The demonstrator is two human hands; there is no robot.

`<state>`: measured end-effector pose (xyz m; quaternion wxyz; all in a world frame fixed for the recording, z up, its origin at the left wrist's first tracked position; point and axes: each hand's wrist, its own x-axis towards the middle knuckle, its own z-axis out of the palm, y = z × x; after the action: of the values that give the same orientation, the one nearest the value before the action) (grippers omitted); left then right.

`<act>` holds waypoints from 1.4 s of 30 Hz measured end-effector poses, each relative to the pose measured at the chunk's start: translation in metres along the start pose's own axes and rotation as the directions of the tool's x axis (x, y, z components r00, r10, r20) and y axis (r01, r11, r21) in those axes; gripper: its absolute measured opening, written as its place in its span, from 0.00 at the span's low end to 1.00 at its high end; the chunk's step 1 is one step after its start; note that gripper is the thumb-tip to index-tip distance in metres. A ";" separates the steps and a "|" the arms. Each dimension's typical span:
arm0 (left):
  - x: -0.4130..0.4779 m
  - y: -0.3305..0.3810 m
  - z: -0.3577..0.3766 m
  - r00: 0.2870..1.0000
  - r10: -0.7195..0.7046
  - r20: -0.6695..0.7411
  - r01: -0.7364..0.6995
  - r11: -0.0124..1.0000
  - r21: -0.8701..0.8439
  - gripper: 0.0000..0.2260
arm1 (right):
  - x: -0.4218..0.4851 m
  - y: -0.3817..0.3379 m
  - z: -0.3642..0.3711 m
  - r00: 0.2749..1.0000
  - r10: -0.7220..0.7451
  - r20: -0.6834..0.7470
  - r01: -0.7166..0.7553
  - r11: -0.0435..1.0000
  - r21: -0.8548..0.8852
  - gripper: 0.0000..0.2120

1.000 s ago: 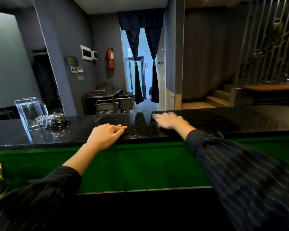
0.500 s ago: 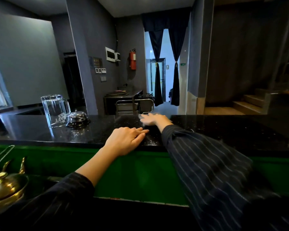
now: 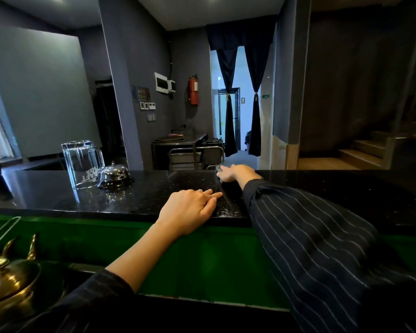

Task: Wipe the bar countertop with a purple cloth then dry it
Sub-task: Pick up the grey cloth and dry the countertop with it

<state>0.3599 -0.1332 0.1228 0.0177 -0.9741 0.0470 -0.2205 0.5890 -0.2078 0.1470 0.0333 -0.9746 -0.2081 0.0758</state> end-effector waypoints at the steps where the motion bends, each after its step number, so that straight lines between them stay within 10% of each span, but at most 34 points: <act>1: 0.001 0.000 0.000 1.000 0.000 -0.005 0.000 1.000 -0.002 0.26 | -0.005 -0.010 0.000 1.000 -0.029 0.006 0.029 1.000 -0.009 0.31; 9: -0.004 -0.004 -0.002 0.994 -0.068 -0.084 0.058 0.991 -0.124 0.22 | -0.063 -0.053 0.010 0.986 -0.165 -0.030 0.167 0.960 0.225 0.38; 14: -0.013 0.001 -0.006 0.927 -0.233 -0.292 0.083 0.891 -0.447 0.17 | -0.162 -0.027 -0.007 0.954 -0.233 -0.188 0.258 0.323 0.911 0.29; 18: -0.003 -0.001 -0.020 0.813 -0.516 -0.268 0.201 0.682 -0.703 0.08 | -0.198 0.025 0.011 0.918 0.044 -0.394 0.241 0.727 0.642 0.24; 21: 0.030 0.003 -0.028 0.880 -0.450 -0.155 0.359 0.842 -0.402 0.13 | -0.201 0.051 0.037 0.910 0.031 -0.414 0.119 0.936 0.331 0.25; 26: 0.080 0.030 -0.001 0.866 -0.332 0.375 0.383 0.921 -0.070 0.25 | -0.192 0.042 0.040 0.916 0.034 -0.401 0.049 0.980 0.194 0.27; 35: 0.043 0.021 -0.001 0.894 -0.088 0.440 0.091 0.996 0.015 0.28 | -0.199 0.050 0.036 0.947 0.025 -0.321 0.015 0.992 0.122 0.24; 42: -0.003 -0.058 -0.016 0.866 -0.261 0.426 0.290 0.957 -0.003 0.23 | -0.200 0.047 0.033 0.970 0.023 -0.240 0.005 0.993 0.116 0.24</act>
<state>0.3557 -0.0759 0.1390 -0.0366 -0.9953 -0.0901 -0.0040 0.4218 -0.3321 0.1364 0.1143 -0.9740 -0.1933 -0.0311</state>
